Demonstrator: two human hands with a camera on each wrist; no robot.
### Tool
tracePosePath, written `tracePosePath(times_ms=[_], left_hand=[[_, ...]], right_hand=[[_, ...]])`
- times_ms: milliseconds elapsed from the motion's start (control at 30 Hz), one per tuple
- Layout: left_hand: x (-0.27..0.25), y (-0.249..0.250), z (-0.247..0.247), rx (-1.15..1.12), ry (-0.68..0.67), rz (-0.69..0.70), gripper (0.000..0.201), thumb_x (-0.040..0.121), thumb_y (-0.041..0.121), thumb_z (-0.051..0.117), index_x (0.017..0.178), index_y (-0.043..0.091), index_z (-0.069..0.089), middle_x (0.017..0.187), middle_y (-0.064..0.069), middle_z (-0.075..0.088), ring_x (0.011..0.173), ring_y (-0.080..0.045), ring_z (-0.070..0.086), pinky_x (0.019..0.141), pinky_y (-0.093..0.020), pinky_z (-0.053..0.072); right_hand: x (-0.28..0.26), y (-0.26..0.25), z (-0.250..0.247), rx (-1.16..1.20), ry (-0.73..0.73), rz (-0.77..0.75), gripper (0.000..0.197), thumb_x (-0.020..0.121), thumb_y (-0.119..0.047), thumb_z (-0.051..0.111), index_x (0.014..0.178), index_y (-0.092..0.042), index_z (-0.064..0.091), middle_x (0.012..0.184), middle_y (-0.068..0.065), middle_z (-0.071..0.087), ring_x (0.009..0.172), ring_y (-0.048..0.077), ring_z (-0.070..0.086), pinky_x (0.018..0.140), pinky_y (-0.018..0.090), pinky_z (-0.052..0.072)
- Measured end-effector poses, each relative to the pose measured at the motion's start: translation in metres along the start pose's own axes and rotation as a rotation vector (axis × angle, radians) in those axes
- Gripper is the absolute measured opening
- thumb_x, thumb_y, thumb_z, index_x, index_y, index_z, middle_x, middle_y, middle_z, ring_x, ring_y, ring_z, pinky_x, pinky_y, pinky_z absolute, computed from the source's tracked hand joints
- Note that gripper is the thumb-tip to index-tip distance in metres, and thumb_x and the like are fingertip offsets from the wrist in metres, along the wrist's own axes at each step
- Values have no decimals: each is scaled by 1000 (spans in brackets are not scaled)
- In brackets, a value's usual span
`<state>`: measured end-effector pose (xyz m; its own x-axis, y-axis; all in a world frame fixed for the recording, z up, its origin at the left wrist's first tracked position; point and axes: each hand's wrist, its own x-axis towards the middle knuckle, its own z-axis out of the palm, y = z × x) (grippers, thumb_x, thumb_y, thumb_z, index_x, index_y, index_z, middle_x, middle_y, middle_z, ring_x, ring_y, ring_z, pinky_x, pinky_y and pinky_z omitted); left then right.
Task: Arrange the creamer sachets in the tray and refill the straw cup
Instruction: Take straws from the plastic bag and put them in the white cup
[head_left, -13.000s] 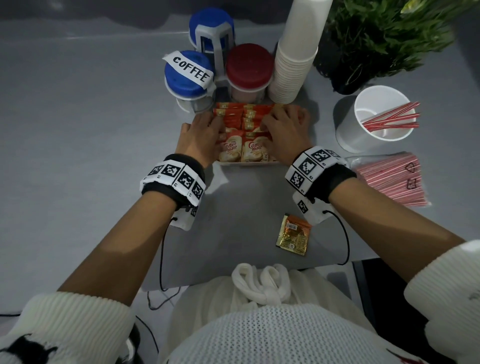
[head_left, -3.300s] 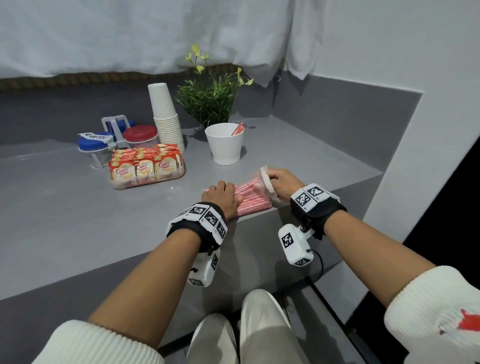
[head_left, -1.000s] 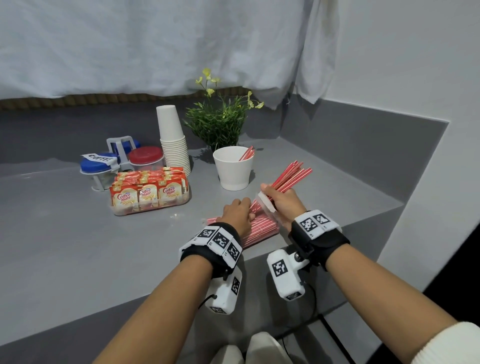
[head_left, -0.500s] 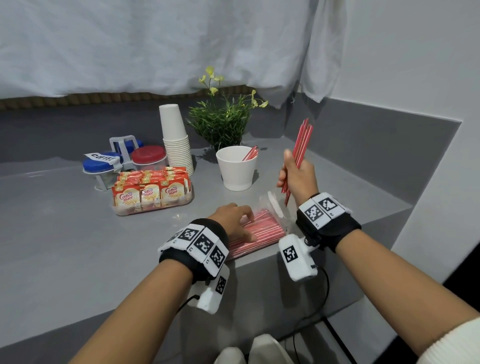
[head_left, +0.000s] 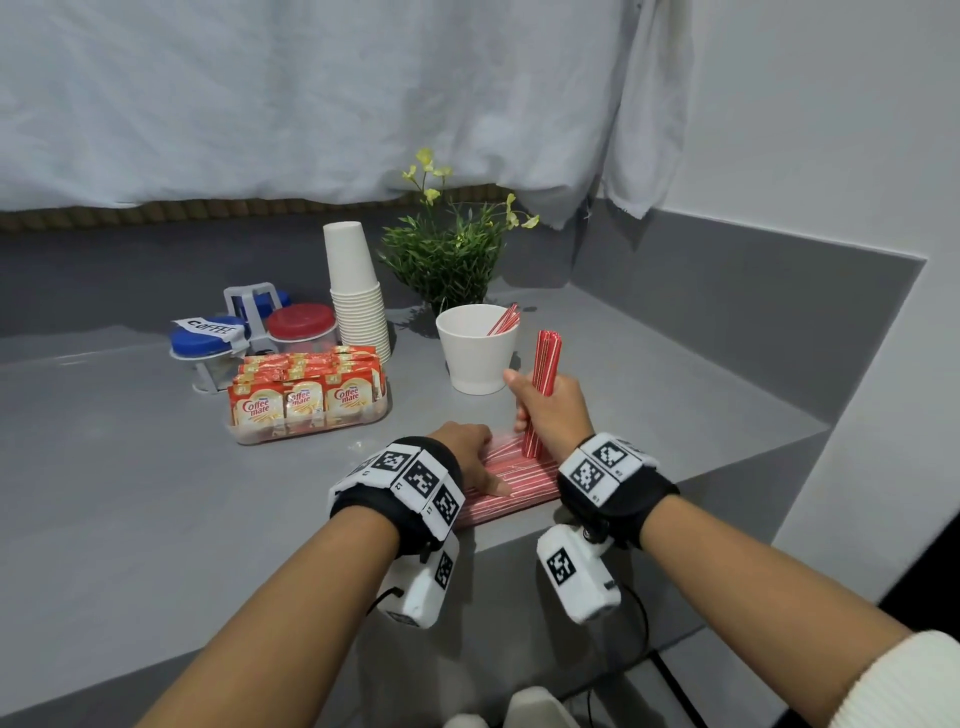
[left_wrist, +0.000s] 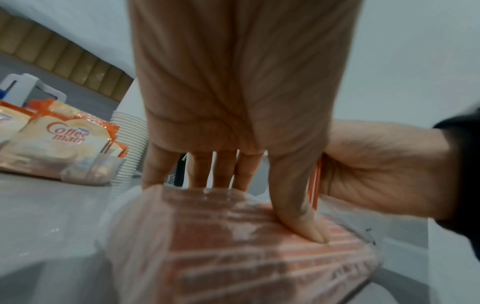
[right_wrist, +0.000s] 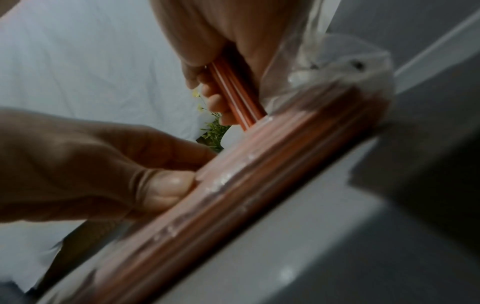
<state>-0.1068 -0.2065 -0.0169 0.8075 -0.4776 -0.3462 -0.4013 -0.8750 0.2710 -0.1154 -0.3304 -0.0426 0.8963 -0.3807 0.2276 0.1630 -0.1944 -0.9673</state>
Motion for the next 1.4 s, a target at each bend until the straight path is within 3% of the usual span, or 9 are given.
tracePosePath(times_ms=[333, 567, 767, 833, 1000, 1133, 1233, 1333, 1400], left_hand=[[18, -13, -45, 12, 155, 9, 63, 88, 36, 59, 140, 12, 34, 141, -10, 44, 129, -25, 43, 104, -31, 34], [47, -37, -119, -159, 395, -9, 31, 90, 28, 58, 114, 8, 60, 120, -11, 61, 111, -27, 57, 91, -32, 45], [92, -46, -127, -395, 406, -37, 18, 90, 21, 58, 104, 9, 60, 95, -10, 58, 87, -22, 55, 71, -28, 47], [112, -49, -125, -466, 399, -55, 20, 90, 19, 58, 108, 10, 56, 96, -9, 55, 85, -21, 53, 62, -25, 46], [147, -62, -115, -712, 338, -71, 39, 90, 3, 55, 128, 3, 47, 111, -16, 56, 84, -20, 56, 67, -23, 49], [158, -69, -111, -840, 307, -37, 32, 90, -3, 51, 122, -2, 53, 103, -15, 57, 89, -22, 54, 72, -25, 49], [159, -70, -109, -876, 322, -24, 29, 91, -4, 47, 119, -3, 54, 93, -13, 58, 78, -17, 55, 70, -23, 50], [158, -68, -107, -890, 346, -17, 30, 93, -5, 43, 120, -2, 54, 78, -5, 56, 65, -10, 52, 54, -15, 49], [157, -66, -107, -886, 362, -4, 32, 93, -5, 41, 124, -1, 51, 84, -7, 58, 68, -13, 54, 62, -19, 50]], right_hand=[[39, -43, 2, 179, 13, -53, 37, 93, -27, 53, 59, -13, 46, 50, 5, 41, 38, 12, 41, 47, 26, 41], [106, -74, 14, 25, 149, -112, 50, 92, -36, 51, 48, -13, 45, 50, 3, 48, 48, 15, 48, 67, 30, 47], [146, -68, 37, -159, 181, -125, 45, 83, -37, 51, 44, -14, 54, 53, 8, 58, 65, 32, 63, 80, 43, 52], [159, -62, 44, -211, 156, -125, 40, 82, -31, 51, 47, -13, 56, 53, 6, 57, 65, 30, 62, 78, 40, 52], [184, -34, 55, -503, -49, -43, 28, 82, -22, 54, 61, -7, 65, 41, -3, 54, 40, 8, 53, 64, 35, 52], [192, -16, 62, -722, -198, -2, 24, 83, -25, 59, 75, -2, 63, 77, 14, 65, 74, 26, 60, 62, 32, 49], [189, -15, 65, -873, -304, 10, 33, 82, -30, 63, 60, -16, 43, 64, 2, 49, 66, 20, 51, 47, 22, 32], [187, -23, 64, -834, -371, 45, 30, 79, -32, 68, 63, -11, 54, 64, 5, 56, 60, 17, 53, 55, 26, 41], [185, -33, 61, -768, -361, 43, 25, 79, -27, 70, 75, -3, 63, 79, 16, 67, 75, 28, 65, 66, 35, 52]])
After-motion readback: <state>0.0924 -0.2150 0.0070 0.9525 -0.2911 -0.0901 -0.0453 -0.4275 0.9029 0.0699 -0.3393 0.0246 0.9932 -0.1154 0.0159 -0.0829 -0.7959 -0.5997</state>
